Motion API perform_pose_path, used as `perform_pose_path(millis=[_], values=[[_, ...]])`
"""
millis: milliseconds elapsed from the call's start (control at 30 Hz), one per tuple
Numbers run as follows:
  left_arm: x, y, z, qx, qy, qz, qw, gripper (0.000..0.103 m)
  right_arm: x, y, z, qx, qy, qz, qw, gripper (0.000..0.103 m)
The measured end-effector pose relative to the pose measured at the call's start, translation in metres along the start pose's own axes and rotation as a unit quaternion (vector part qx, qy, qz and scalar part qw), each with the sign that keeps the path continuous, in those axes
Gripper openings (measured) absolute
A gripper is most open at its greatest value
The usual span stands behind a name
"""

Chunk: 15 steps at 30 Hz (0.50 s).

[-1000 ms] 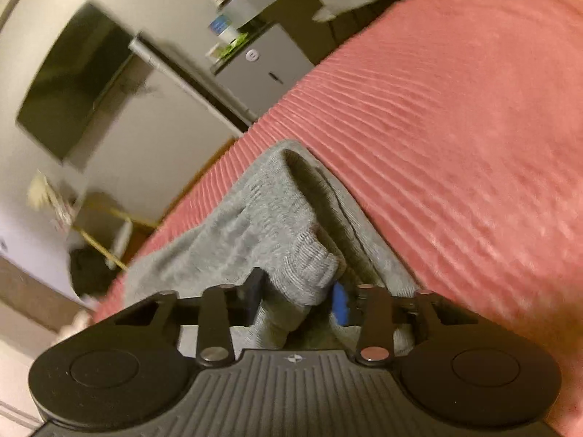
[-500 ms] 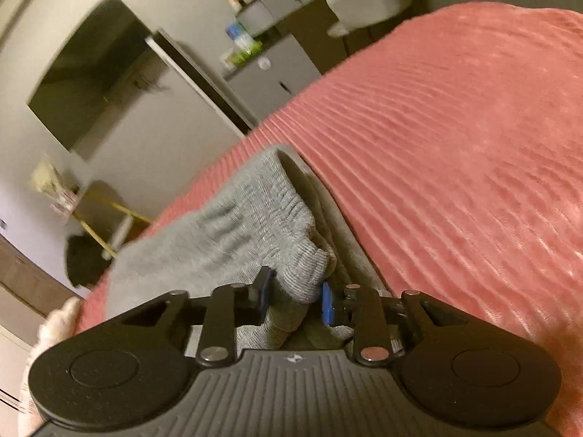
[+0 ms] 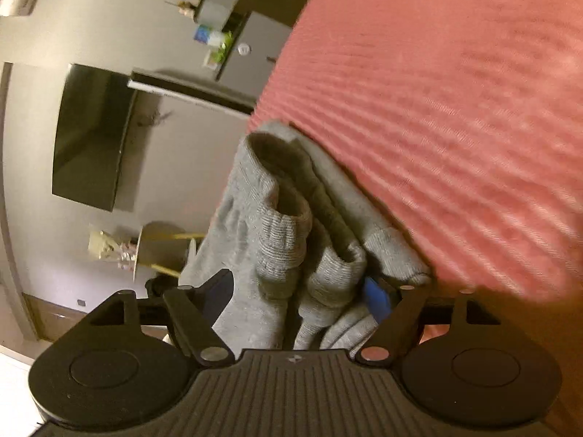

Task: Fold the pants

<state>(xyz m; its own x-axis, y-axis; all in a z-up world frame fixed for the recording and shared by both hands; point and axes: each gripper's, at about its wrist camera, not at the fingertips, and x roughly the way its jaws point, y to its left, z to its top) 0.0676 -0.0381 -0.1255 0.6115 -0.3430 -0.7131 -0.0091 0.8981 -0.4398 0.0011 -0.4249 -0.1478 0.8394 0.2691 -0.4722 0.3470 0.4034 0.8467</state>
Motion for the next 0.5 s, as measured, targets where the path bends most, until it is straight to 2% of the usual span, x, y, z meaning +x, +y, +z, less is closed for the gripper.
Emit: perform_pose_path(millis=[33,67,133,167,200,233,300,367,433,500], values=[[-0.003,0.0,0.005,0.002,-0.01,0.0,0.9999,0.087,0.003,0.005,0.001,-0.016,0.0,-0.007,1.0,0.068],[-0.004,-0.001,0.012,0.005,-0.02,0.001,0.9998,0.088,0.003,0.013,0.002,-0.044,0.001,-0.024,0.999,0.05],[0.0,-0.005,0.03,0.017,-0.025,0.005,0.9995,0.088,0.004,0.031,0.004,-0.117,0.004,-0.046,0.992,0.05],[0.005,-0.009,0.041,0.026,-0.023,0.01,0.9993,0.088,0.004,0.037,0.005,-0.147,0.009,-0.057,0.988,0.052],[0.01,-0.013,0.05,0.038,-0.023,0.013,0.9989,0.088,0.001,0.039,0.007,-0.16,0.008,-0.066,0.985,0.06],[0.015,-0.019,0.056,0.047,-0.025,0.017,0.9984,0.089,-0.004,0.04,0.009,-0.17,-0.004,-0.073,0.983,0.062],[0.033,-0.031,0.072,0.073,-0.025,0.019,0.9968,0.094,-0.017,0.046,0.013,-0.187,-0.036,-0.079,0.978,0.082],[0.055,-0.04,0.086,0.091,-0.006,0.008,0.9958,0.094,-0.022,0.049,0.019,-0.203,-0.057,-0.073,0.975,0.097],[0.084,-0.049,0.097,0.115,0.03,-0.014,0.9928,0.094,-0.008,0.053,0.03,-0.217,-0.027,-0.06,0.974,0.099],[0.109,-0.052,0.102,0.14,0.071,-0.025,0.9873,0.095,0.017,0.053,0.043,-0.229,0.027,-0.048,0.972,0.099]])
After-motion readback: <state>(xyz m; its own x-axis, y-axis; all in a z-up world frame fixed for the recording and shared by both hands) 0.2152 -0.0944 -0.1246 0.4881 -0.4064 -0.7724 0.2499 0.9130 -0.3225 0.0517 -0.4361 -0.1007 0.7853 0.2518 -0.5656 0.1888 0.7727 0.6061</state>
